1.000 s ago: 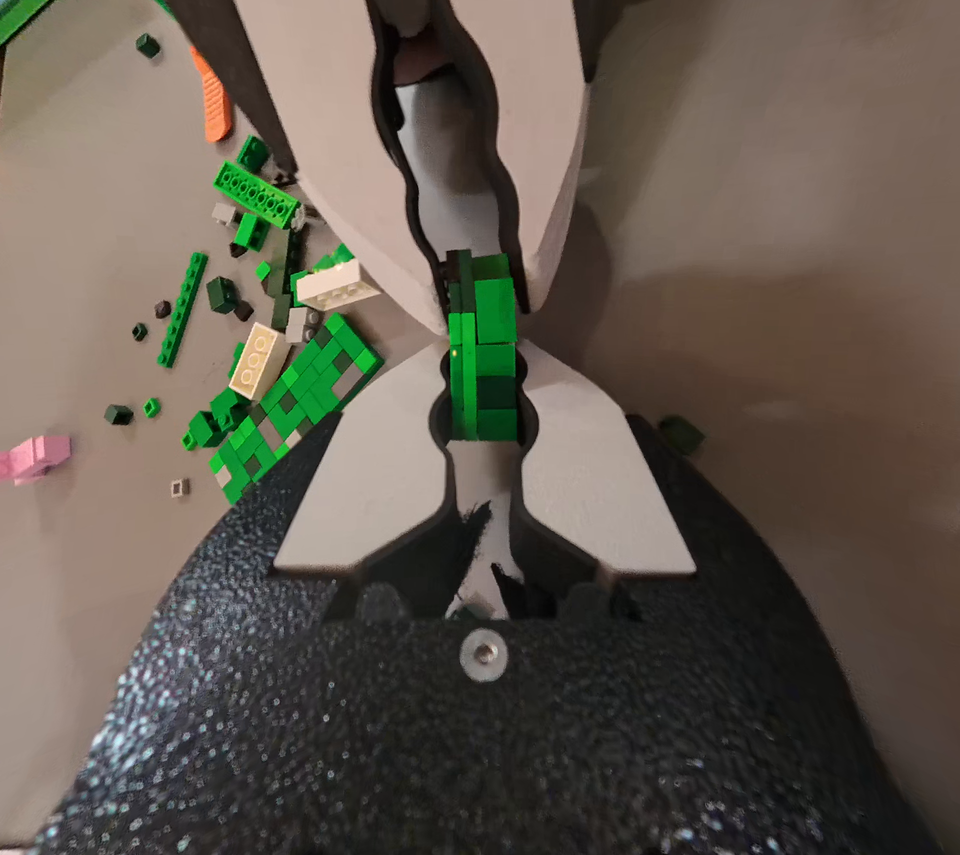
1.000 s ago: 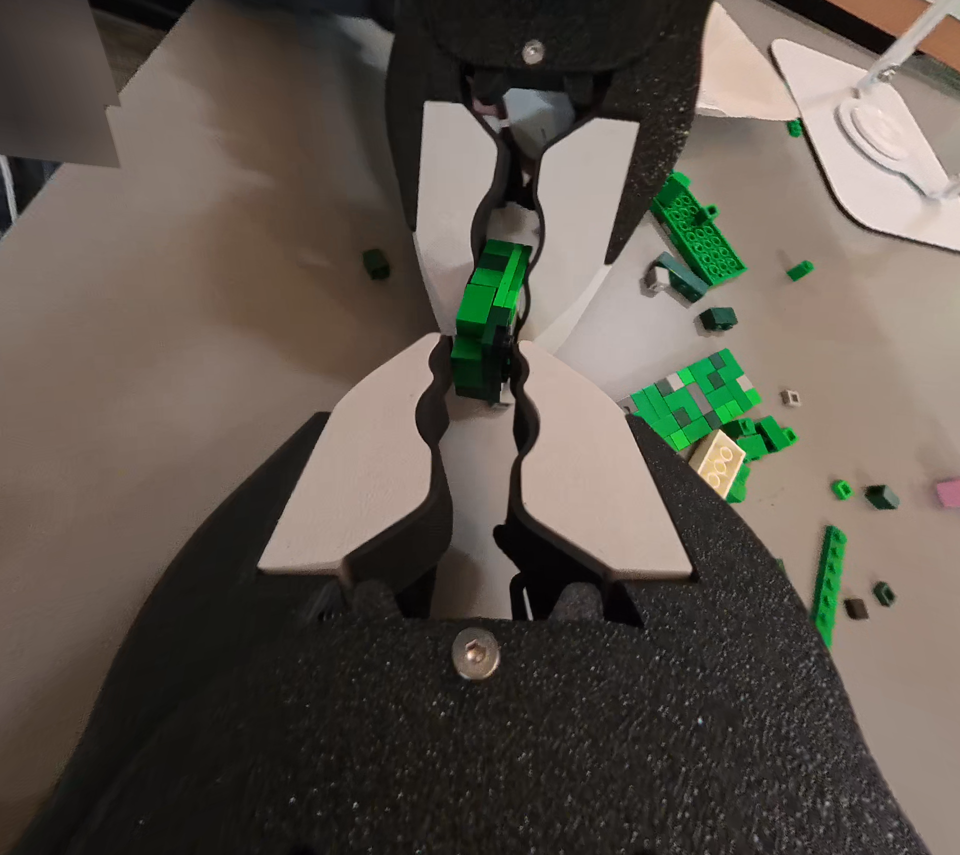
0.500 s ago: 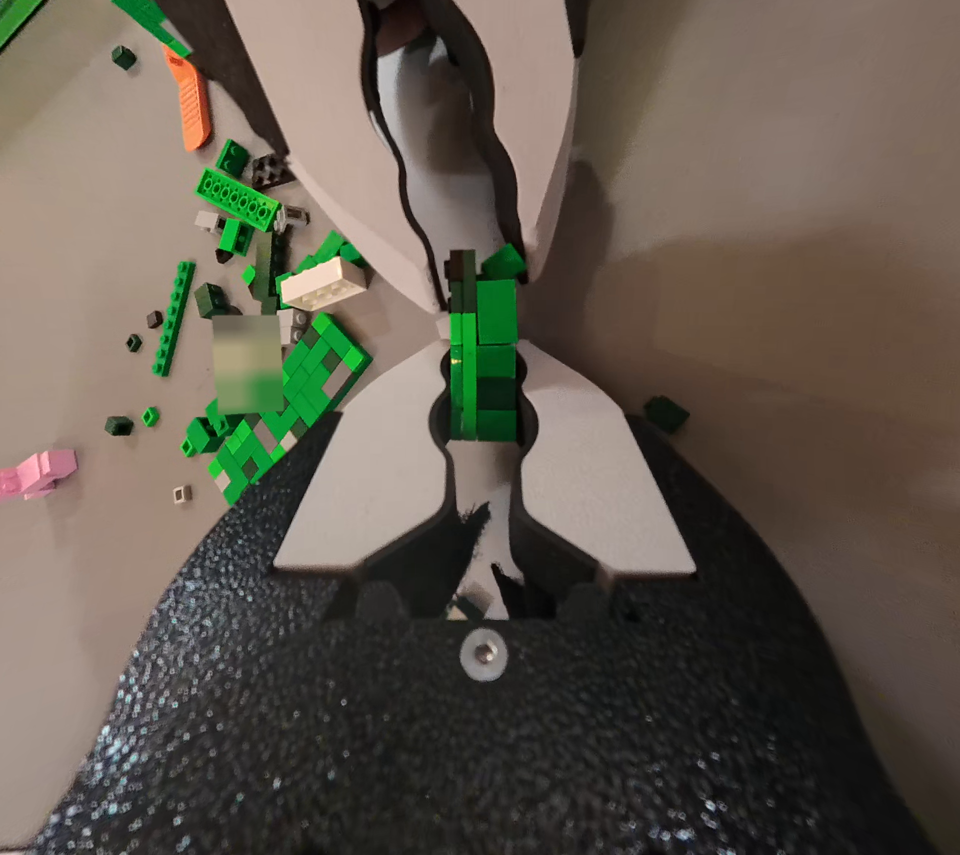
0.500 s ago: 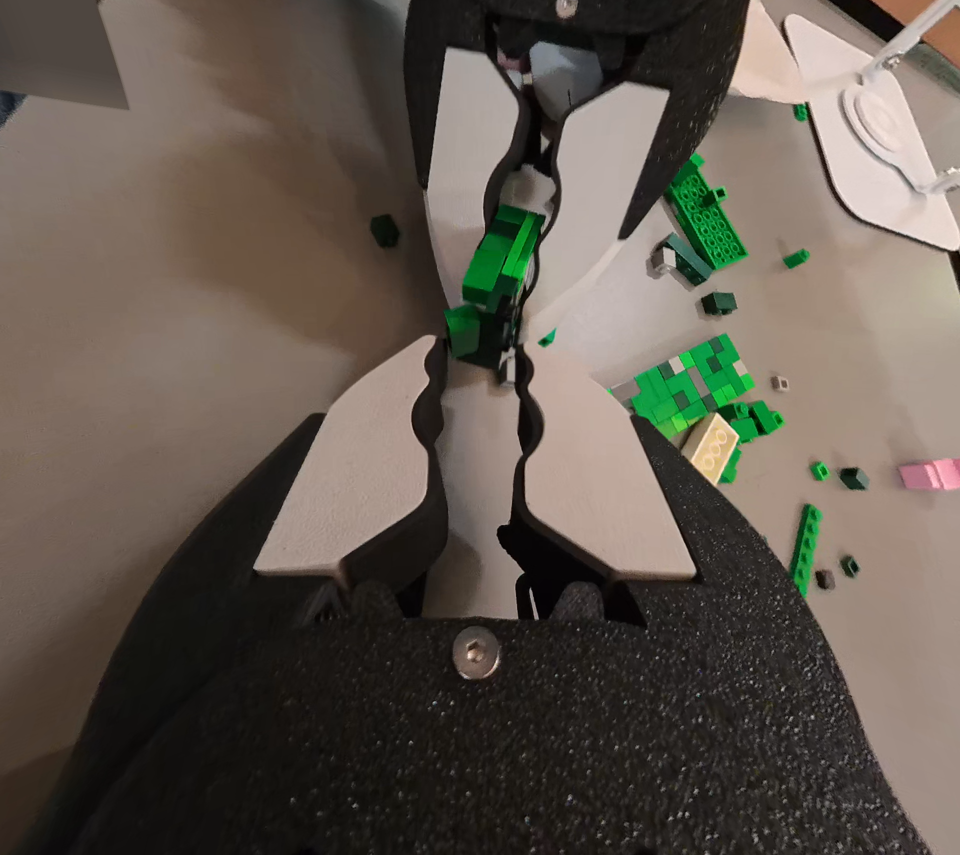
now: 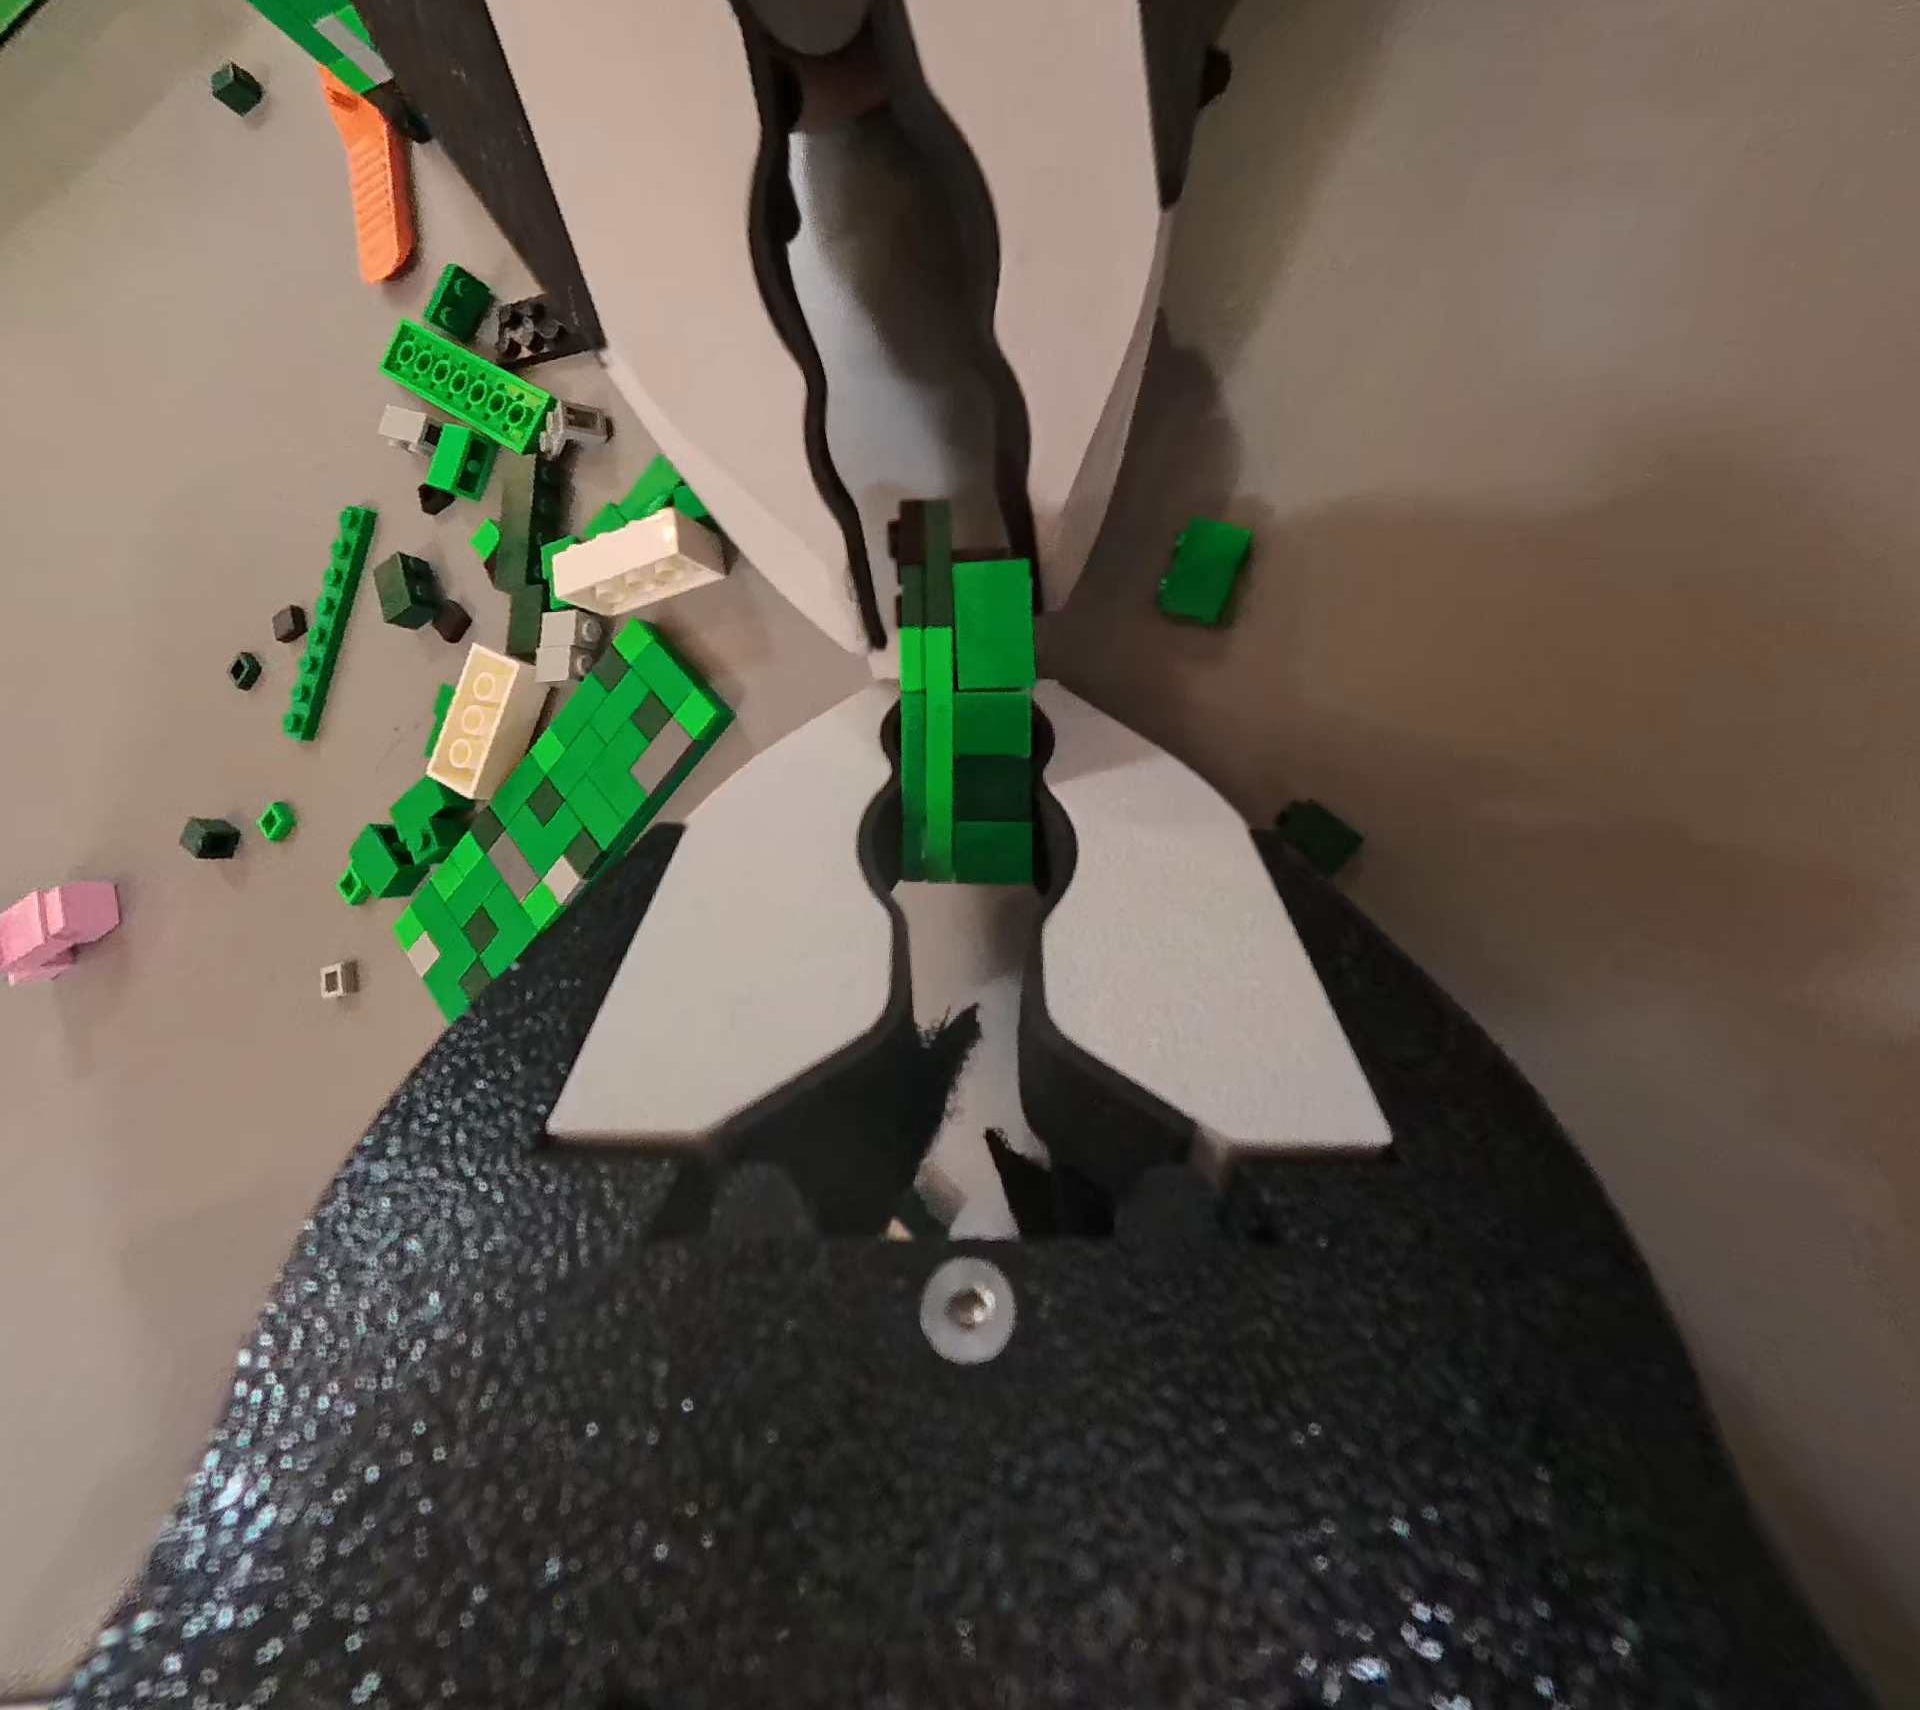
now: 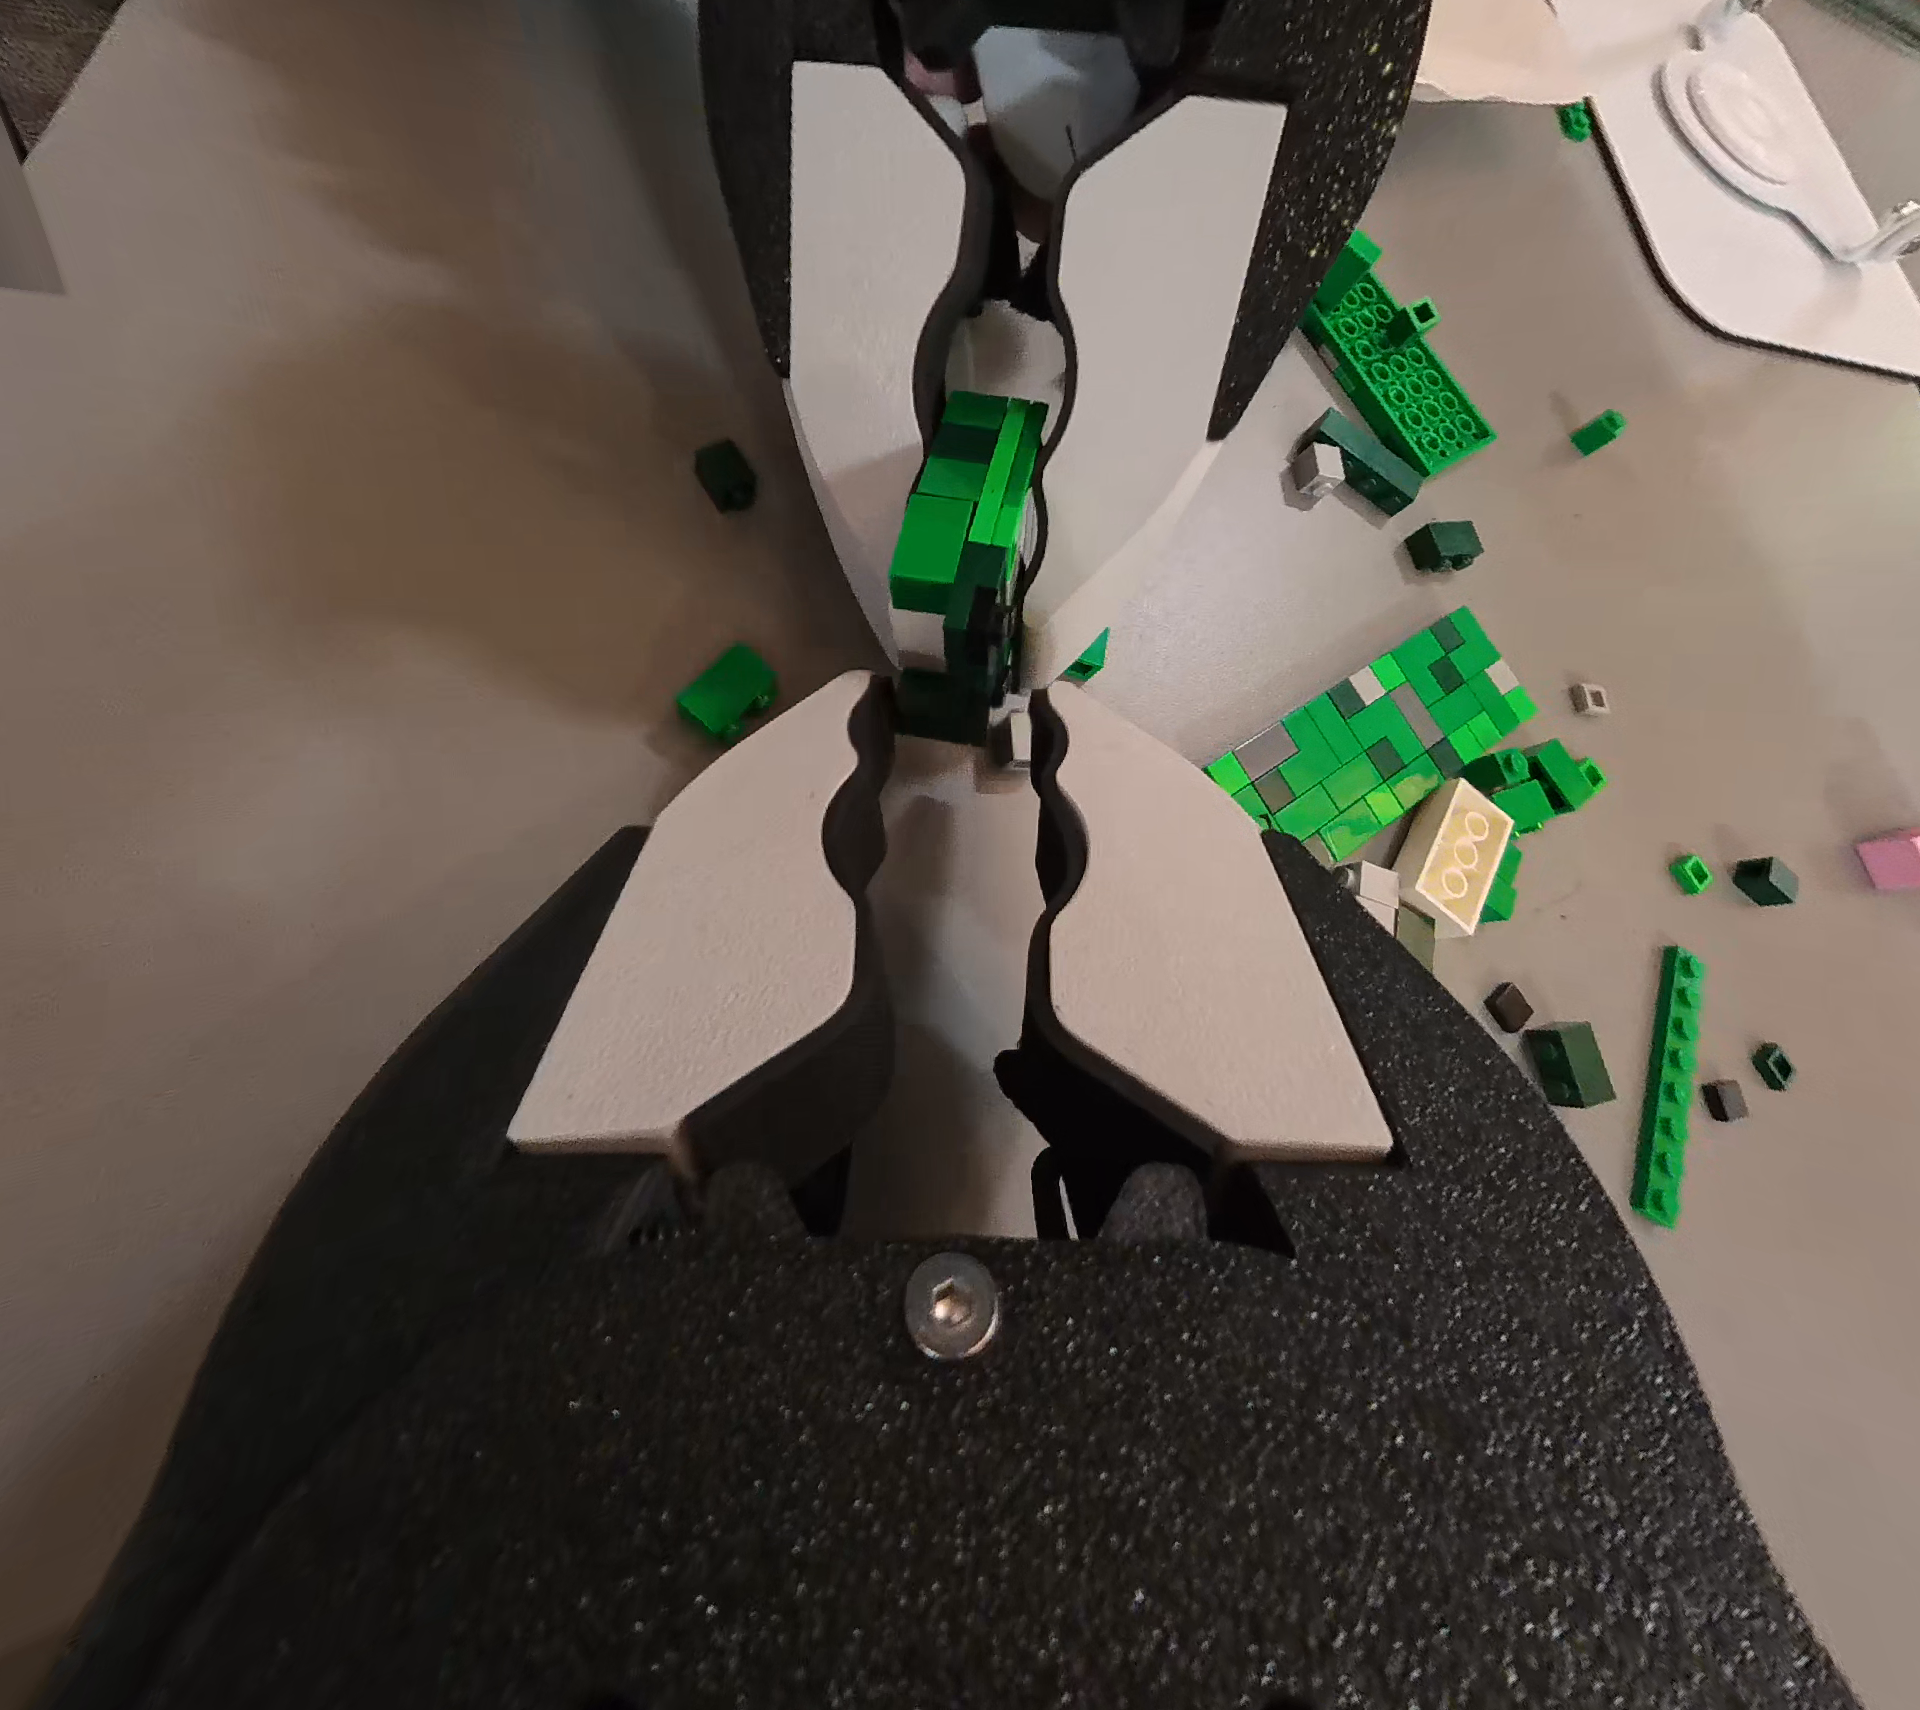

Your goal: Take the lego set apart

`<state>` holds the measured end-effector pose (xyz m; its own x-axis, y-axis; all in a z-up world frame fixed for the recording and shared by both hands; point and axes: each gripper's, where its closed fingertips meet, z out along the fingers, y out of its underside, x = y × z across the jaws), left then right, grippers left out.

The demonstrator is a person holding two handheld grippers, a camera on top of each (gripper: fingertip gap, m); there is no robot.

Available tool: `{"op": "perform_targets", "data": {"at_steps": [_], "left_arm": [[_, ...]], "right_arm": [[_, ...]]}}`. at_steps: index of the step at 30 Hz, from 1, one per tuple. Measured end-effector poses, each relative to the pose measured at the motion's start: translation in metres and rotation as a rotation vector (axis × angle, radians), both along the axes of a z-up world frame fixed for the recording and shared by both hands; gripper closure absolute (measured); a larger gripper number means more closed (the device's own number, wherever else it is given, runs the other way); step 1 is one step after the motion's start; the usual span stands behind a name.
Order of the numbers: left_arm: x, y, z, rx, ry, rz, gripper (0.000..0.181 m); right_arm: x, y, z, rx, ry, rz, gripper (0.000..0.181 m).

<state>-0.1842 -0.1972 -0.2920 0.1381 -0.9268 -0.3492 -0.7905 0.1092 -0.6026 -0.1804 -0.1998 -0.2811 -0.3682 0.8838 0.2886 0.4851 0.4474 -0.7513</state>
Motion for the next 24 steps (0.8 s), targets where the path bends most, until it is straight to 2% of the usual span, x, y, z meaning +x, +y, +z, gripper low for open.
{"op": "perform_targets", "data": {"at_steps": [6,11,24], "left_arm": [[0.005,-0.005,0.005,0.001,-0.033,-0.040,0.164],[0.008,-0.012,0.000,0.047,0.042,-0.110,0.164],[-0.001,-0.008,0.001,-0.063,-0.052,-0.041,0.164]], "right_arm": [[0.004,-0.007,0.003,0.028,0.012,0.073,0.161],[0.010,-0.015,-0.003,0.121,-0.021,0.160,0.160],[0.021,-0.008,-0.010,0.020,-0.100,0.103,0.165]]}}
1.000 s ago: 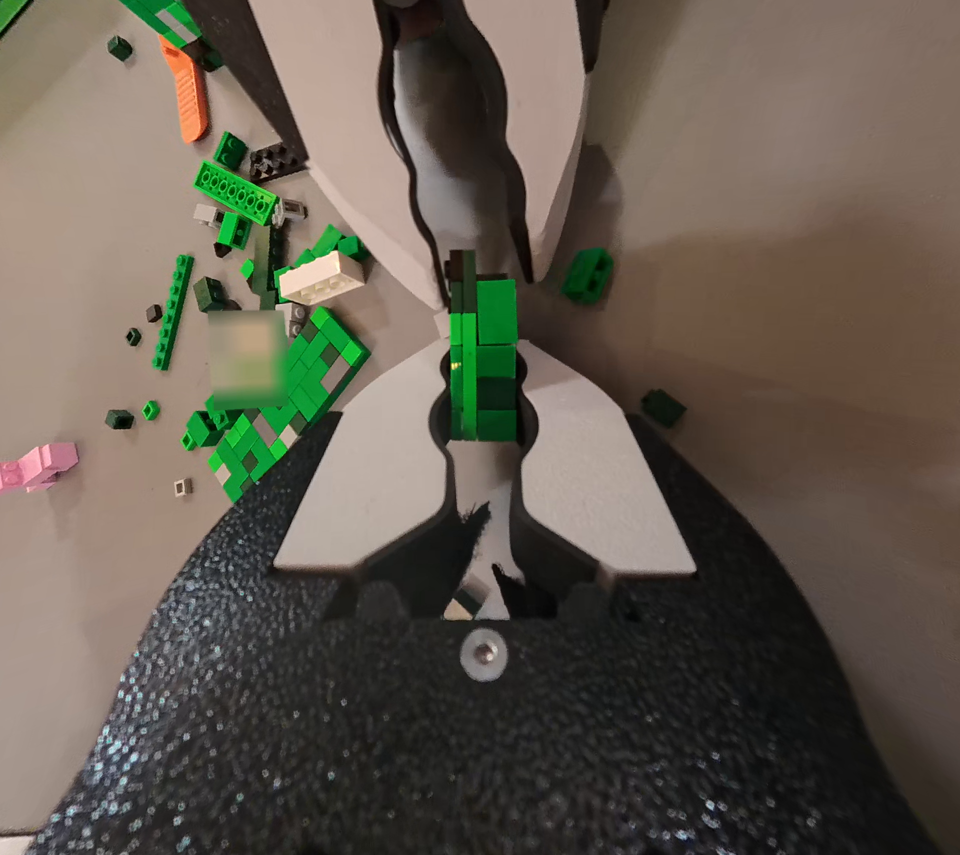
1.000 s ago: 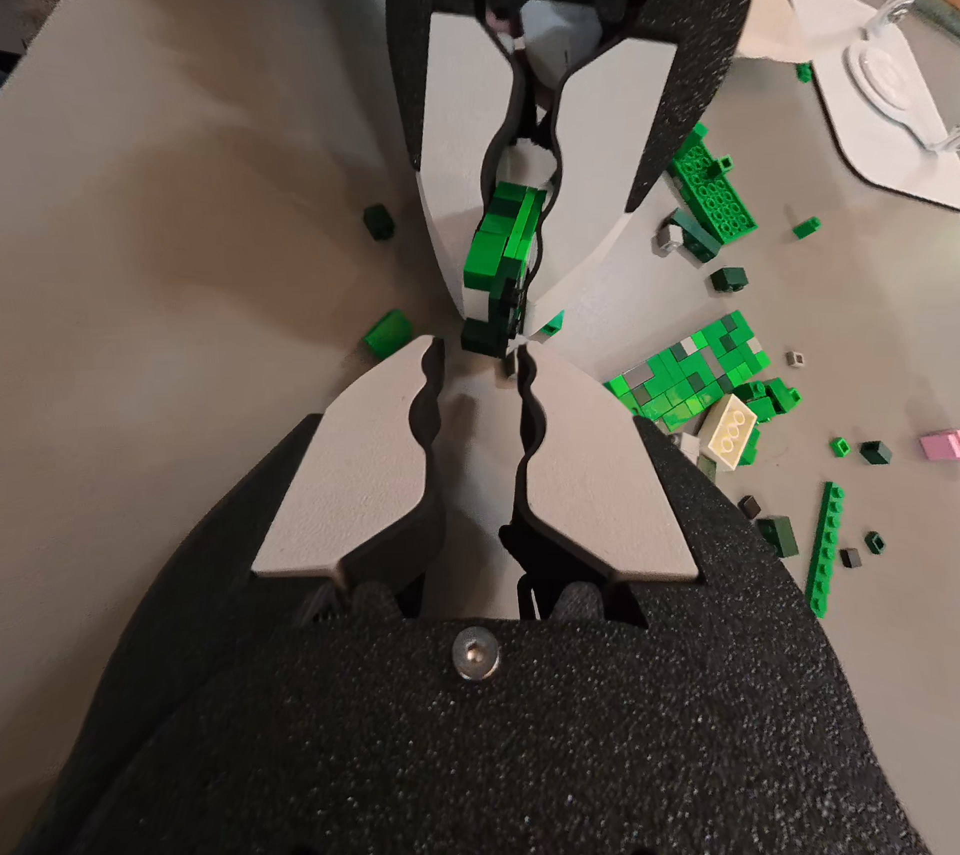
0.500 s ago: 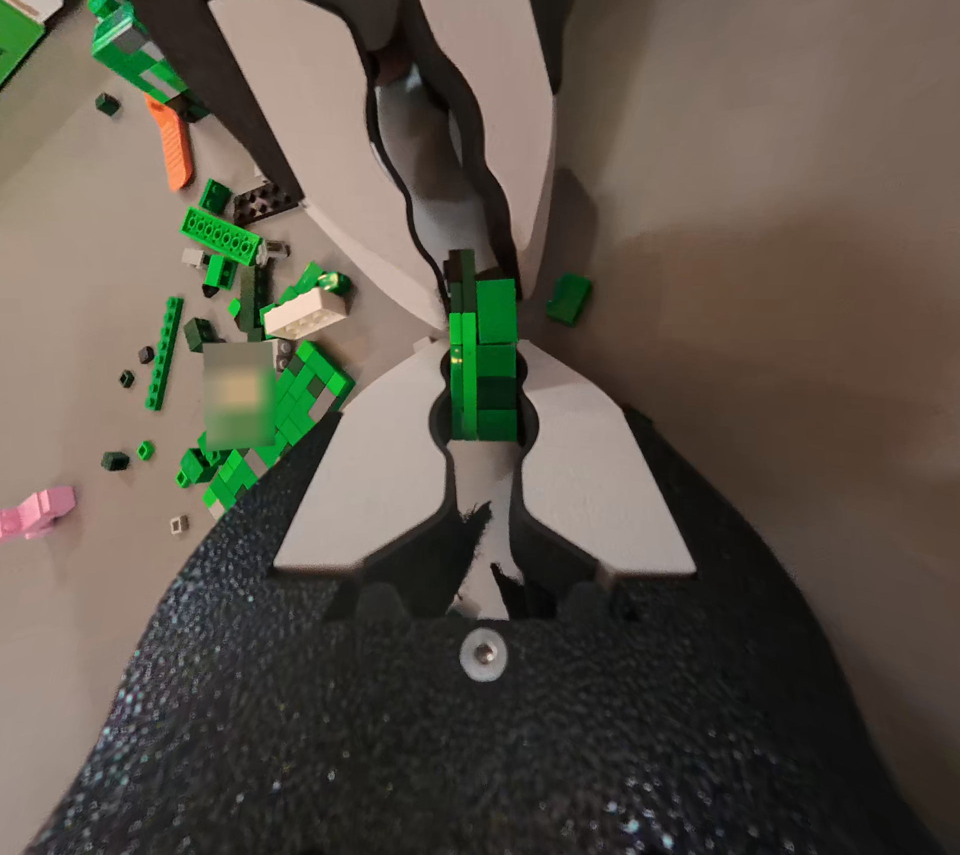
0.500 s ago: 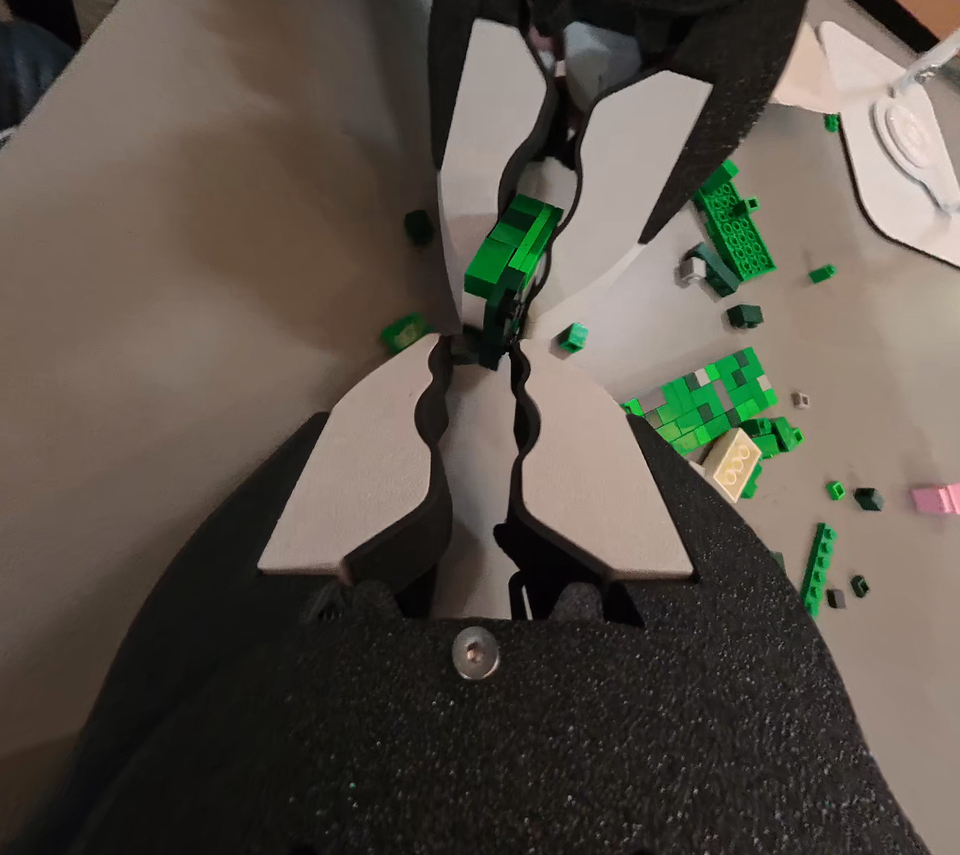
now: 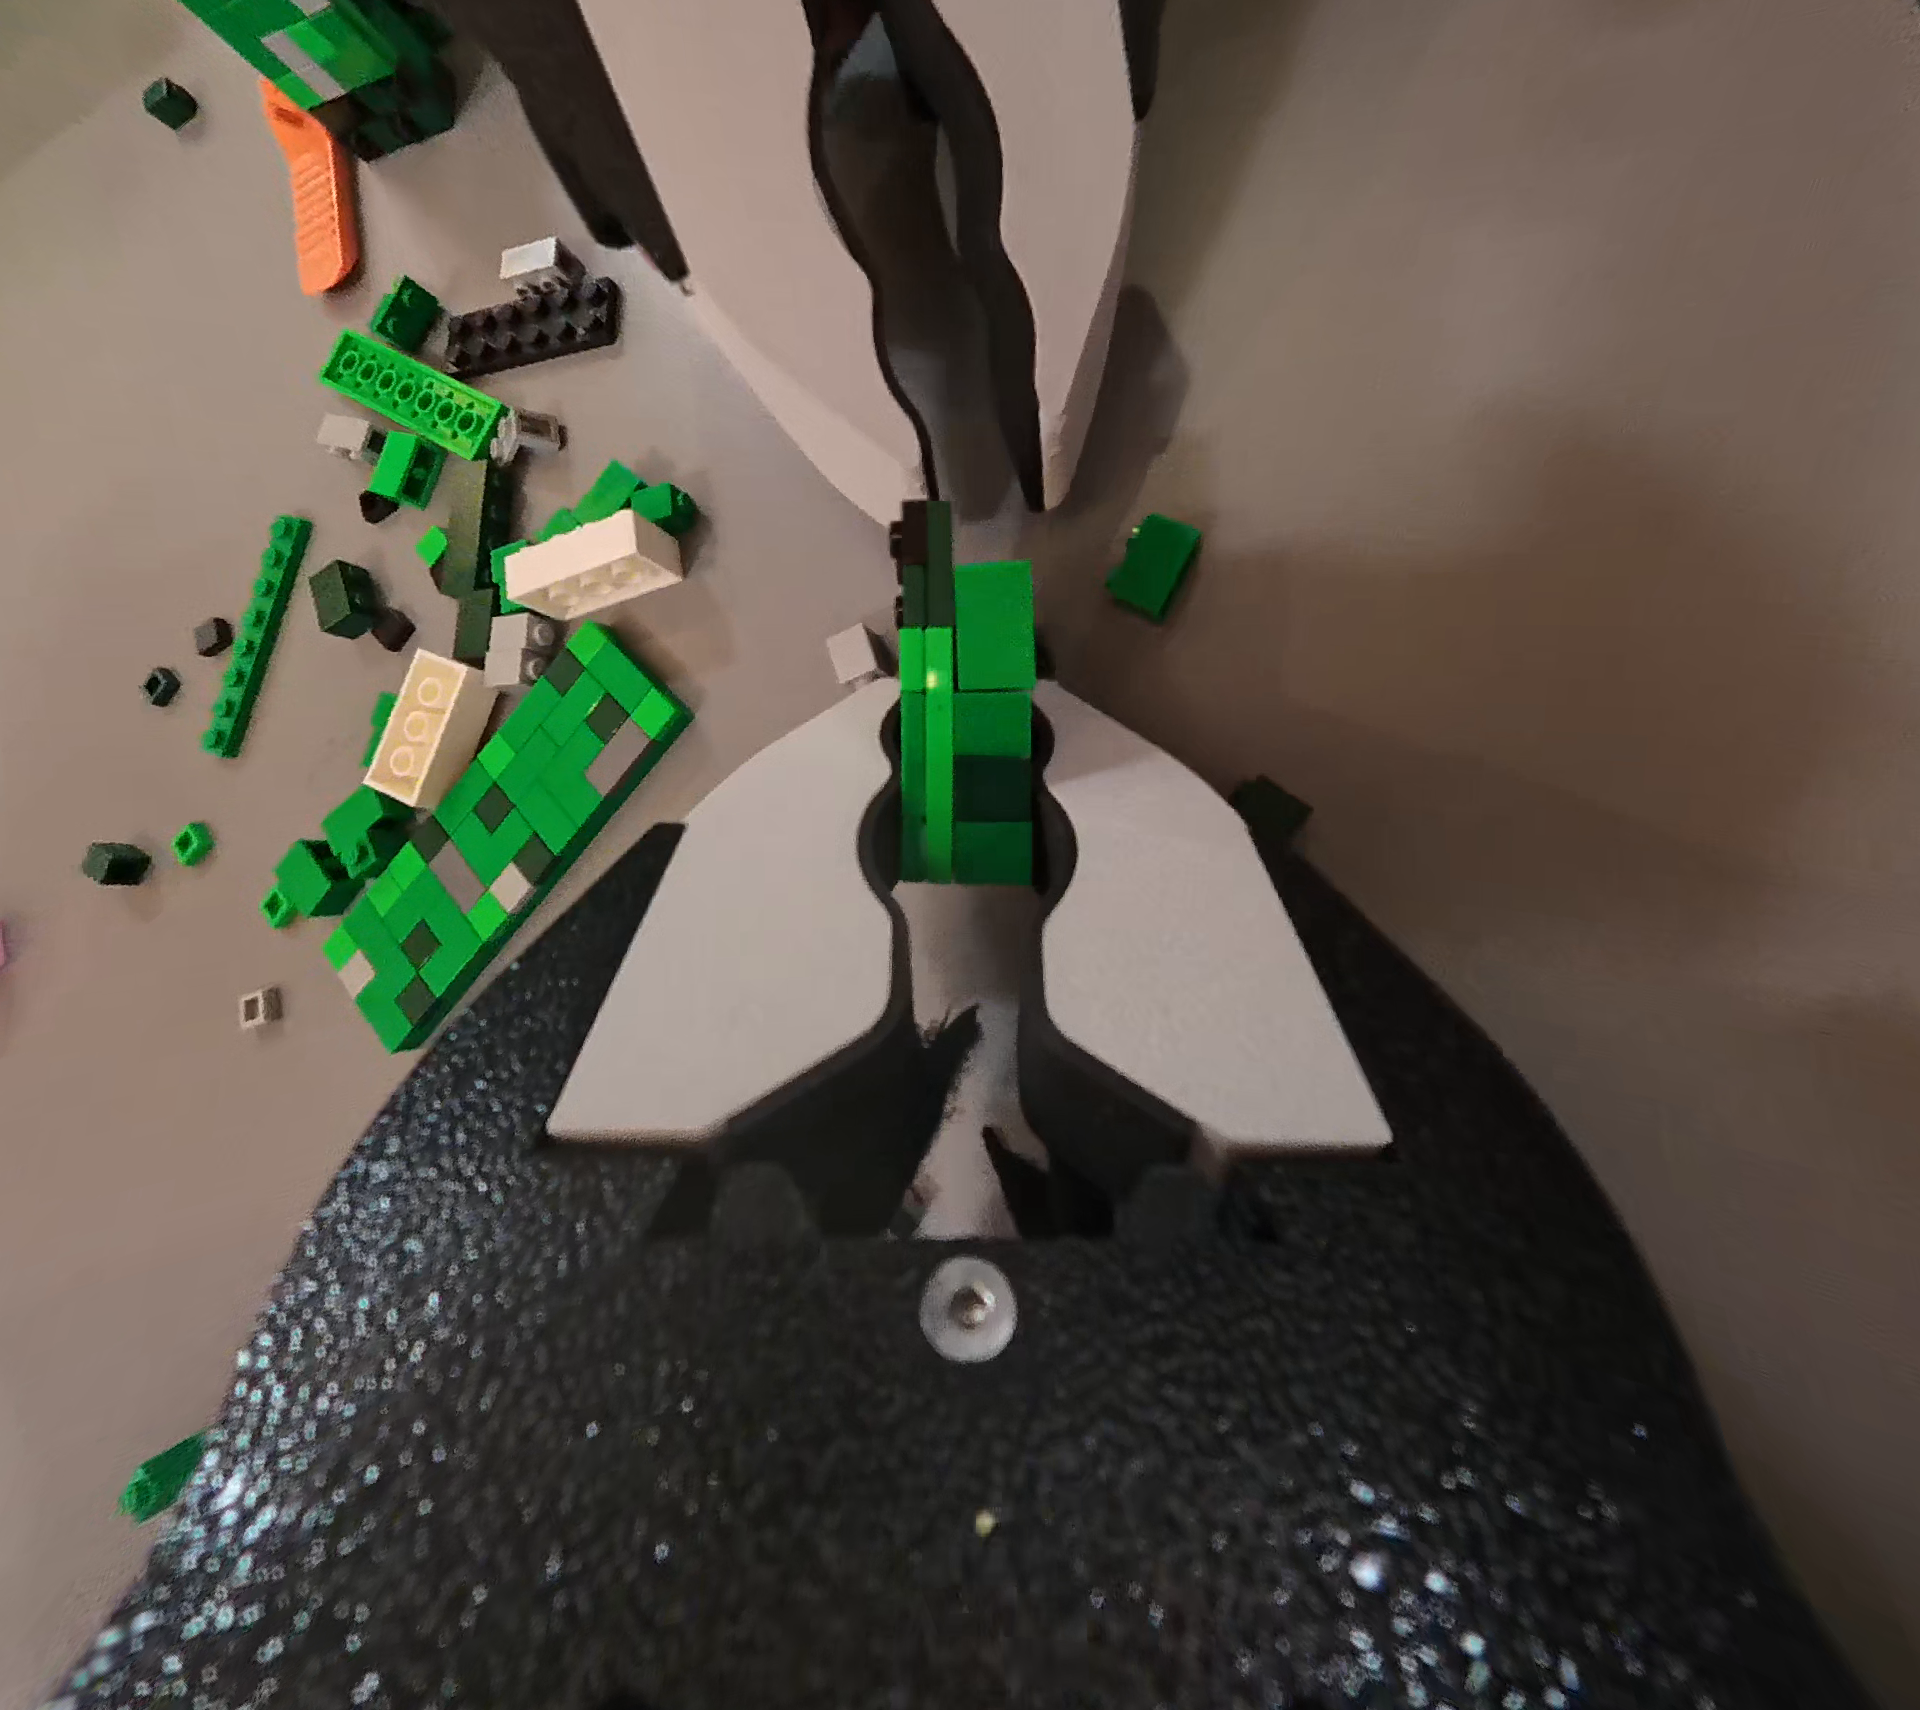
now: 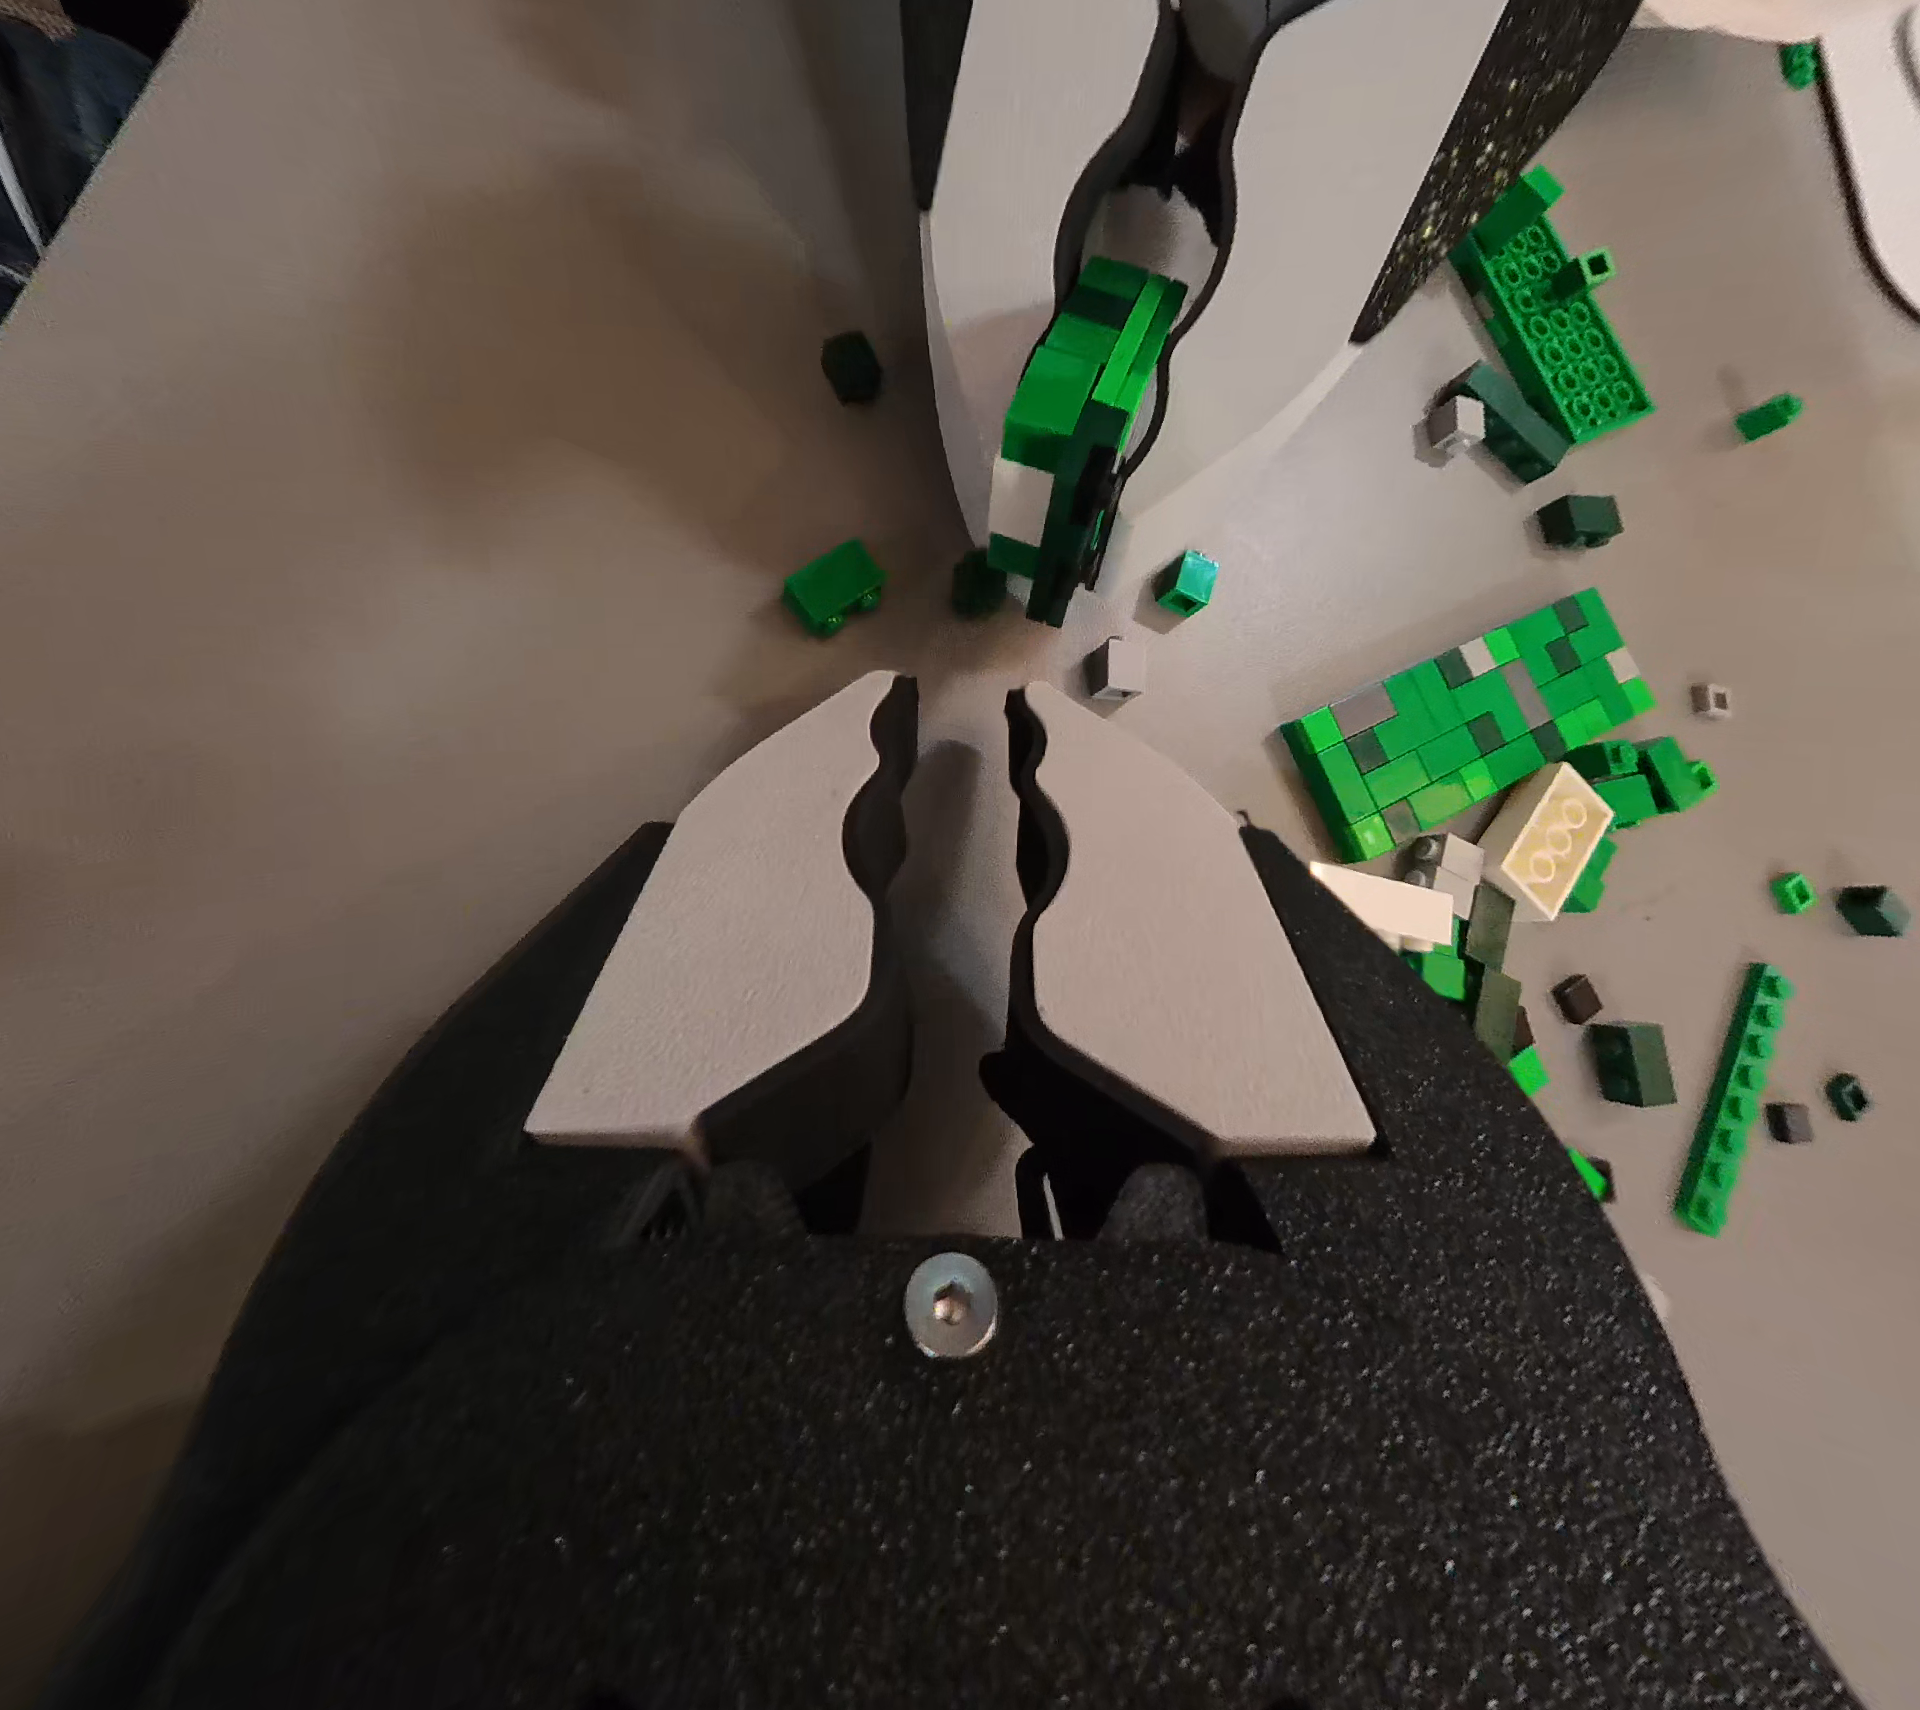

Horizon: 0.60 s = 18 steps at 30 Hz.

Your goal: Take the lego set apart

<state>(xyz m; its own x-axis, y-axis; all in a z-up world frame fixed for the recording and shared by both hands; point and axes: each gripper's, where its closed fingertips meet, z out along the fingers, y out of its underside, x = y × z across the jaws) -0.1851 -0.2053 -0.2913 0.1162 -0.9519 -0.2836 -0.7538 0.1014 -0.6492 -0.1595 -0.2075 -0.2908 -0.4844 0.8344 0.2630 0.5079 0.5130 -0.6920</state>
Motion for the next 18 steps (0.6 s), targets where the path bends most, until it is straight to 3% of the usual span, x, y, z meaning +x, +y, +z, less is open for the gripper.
{"op": "perform_targets", "data": {"at_steps": [9,18], "left_arm": [[0.003,0.002,0.003,-0.015,-0.025,0.025,0.164],[0.008,0.001,0.003,-0.007,-0.004,0.016,0.164]], "right_arm": [[-0.010,0.000,0.013,-0.168,0.064,-0.057,0.143],[-0.019,-0.004,0.023,-0.153,0.125,-0.065,0.159]]}}
